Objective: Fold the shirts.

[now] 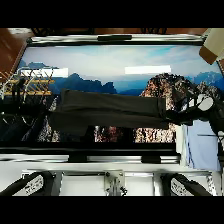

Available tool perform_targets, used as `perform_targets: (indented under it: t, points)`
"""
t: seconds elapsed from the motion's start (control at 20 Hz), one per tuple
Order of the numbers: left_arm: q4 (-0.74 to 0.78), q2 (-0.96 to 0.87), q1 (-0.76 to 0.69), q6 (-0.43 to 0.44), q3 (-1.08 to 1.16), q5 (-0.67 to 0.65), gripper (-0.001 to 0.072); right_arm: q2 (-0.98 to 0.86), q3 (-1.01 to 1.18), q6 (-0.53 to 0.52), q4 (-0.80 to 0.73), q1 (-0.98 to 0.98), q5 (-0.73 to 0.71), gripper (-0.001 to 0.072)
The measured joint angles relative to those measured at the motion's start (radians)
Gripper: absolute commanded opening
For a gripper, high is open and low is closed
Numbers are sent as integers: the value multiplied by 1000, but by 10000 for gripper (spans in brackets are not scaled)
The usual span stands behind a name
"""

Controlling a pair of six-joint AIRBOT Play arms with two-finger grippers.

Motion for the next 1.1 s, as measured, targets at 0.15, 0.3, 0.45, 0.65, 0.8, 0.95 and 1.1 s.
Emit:
perform_targets:
  t: [0.15,0.3,0.45,0.65,0.8,0.95,1.1]
  points:
    - [-43,-175,-29,3,167,45,37,-114,104,8,19,0,-57,65]
    - [-63,-360,-60,-26,340,63,37,-219,180,10,61,0,-118,66]
    - [-76,-503,-76,-70,484,70,37,-302,235,13,109,0,-177,66]
    - [-81,-603,-87,-123,579,77,126,-365,268,13,136,0,-216,411]
    - [-82,-639,-92,-142,602,47,530,-385,281,-6,146,-1,-208,503]
    - [-84,-648,-88,-148,612,-19,529,-392,309,-36,114,-8,-153,681]
    - [-83,-640,-80,-151,615,-74,529,-404,323,-44,94,-18,-131,681]
